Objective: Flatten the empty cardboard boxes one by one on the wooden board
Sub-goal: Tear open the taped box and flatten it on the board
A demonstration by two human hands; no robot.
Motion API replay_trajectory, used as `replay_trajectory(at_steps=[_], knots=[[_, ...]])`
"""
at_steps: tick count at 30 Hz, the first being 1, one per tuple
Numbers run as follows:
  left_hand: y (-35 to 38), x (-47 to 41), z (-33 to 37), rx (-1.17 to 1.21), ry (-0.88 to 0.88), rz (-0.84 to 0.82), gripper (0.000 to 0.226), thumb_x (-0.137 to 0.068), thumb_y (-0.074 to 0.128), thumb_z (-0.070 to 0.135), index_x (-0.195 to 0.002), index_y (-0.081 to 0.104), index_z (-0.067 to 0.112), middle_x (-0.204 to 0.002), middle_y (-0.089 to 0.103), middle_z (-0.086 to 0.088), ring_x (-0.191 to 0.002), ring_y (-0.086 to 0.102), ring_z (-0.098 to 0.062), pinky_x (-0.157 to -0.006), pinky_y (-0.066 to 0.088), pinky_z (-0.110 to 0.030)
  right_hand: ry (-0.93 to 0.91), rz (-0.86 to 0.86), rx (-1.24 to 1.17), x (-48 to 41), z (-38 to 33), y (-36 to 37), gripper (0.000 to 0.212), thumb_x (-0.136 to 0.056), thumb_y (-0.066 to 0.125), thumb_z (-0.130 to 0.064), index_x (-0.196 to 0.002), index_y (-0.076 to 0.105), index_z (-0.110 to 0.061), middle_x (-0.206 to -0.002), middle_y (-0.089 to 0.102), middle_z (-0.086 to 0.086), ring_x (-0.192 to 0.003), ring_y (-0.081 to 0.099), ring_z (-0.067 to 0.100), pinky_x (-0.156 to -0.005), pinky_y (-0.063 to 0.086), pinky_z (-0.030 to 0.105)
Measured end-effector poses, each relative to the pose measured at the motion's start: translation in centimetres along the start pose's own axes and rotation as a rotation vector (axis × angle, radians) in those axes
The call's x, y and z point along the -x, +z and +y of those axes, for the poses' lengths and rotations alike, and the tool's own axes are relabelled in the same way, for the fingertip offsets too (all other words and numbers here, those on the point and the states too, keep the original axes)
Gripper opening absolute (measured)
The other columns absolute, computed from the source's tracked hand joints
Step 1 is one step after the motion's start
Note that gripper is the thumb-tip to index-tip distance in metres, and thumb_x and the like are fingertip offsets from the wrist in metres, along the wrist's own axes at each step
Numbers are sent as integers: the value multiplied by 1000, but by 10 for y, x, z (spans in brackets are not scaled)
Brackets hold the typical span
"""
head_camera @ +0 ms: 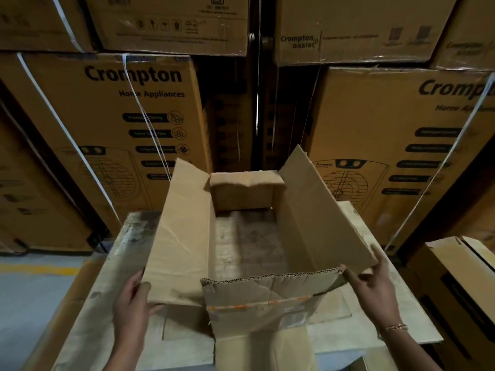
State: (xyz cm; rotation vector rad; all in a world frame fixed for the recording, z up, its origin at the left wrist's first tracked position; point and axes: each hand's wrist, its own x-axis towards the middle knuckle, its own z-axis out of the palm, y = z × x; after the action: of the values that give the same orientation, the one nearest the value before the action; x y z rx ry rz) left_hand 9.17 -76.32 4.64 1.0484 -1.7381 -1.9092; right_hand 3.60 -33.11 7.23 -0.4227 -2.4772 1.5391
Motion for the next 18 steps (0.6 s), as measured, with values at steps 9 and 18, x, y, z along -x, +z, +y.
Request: replay_trajectory(at_steps=[9,18], knots=[[7,8,-19,-1270,579,-197,59,-84,45,42,-143,48,36,-160,31,6,-149,19,-22,-118,19,-45,-554,-16,1156,-31,1,-10,39,-92,52,-37,-128,64,-29,-150,47,-1,-142,33,32,-109,33,51],[43,4,-60,-333,-229,-871,103,-72,86,36,-148,16,37,-146,39,12,-124,49,-16,-92,49,-29,358,-856,147,-13,9,17,78,-78,75,-56,-141,37,-30,-125,53,-17,-109,56,4,-86,44,19]])
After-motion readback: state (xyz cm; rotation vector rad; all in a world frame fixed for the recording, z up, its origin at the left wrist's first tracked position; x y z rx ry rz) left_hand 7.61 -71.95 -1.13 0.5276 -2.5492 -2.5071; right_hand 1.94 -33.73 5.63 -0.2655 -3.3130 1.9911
